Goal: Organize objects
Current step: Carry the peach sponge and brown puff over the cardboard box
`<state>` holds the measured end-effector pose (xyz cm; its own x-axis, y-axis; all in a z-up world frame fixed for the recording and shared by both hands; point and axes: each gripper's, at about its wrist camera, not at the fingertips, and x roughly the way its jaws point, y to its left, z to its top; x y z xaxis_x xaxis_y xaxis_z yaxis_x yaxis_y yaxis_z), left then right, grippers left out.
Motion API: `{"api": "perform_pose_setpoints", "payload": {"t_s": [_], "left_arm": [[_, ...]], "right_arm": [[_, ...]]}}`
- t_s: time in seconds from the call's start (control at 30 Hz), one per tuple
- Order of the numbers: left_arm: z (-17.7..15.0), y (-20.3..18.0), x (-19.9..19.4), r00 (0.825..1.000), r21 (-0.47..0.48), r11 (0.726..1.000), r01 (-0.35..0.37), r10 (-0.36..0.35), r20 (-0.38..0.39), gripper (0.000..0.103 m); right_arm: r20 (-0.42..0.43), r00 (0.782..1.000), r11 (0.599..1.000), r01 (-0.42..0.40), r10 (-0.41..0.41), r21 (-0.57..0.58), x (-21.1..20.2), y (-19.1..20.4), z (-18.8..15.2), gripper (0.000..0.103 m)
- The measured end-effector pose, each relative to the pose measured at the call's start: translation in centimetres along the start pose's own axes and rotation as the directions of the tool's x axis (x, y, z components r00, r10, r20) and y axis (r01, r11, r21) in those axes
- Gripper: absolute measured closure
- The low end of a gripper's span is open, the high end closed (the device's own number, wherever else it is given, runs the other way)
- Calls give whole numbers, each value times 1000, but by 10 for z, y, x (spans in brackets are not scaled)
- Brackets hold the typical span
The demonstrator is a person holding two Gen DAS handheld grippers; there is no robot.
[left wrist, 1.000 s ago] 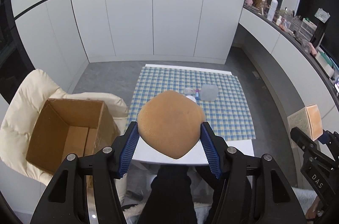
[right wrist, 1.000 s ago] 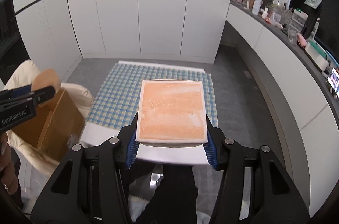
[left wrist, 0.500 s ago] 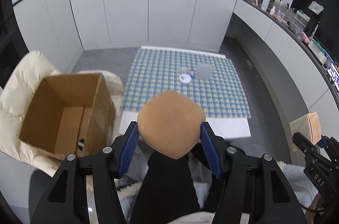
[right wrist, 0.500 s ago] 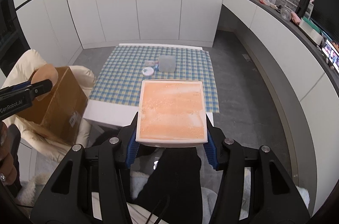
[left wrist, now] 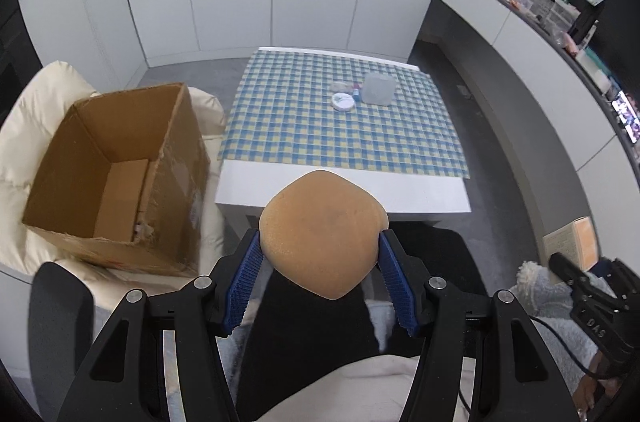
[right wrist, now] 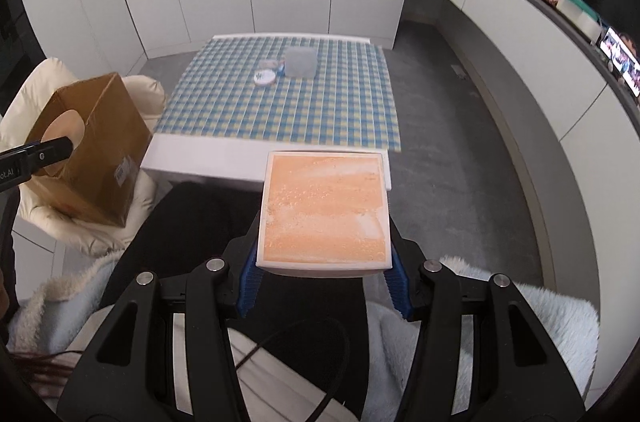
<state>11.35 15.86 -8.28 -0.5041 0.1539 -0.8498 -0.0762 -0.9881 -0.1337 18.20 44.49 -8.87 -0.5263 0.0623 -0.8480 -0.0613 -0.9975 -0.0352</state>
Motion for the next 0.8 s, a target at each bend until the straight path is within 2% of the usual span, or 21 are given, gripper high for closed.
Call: {"api": "perform_pose_setpoints", "payload": {"t_s": [0.1, 0.33, 0.8], "left_arm": [[0, 4, 3, 999, -26, 999, 34, -34, -8, 44], [3, 10, 1, 1000, -37, 999, 1, -1, 9, 44], [1, 39, 6, 999, -102, 994, -50, 48, -15, 44]], "right_arm": [[-9, 1000, 1000, -8, 8, 15, 3, -2, -6, 49], [-5, 1000, 1000, 2, -2, 6, 2, -5, -5, 49], [7, 1000, 1000, 6, -6, -23, 8, 4, 11, 49]]}}
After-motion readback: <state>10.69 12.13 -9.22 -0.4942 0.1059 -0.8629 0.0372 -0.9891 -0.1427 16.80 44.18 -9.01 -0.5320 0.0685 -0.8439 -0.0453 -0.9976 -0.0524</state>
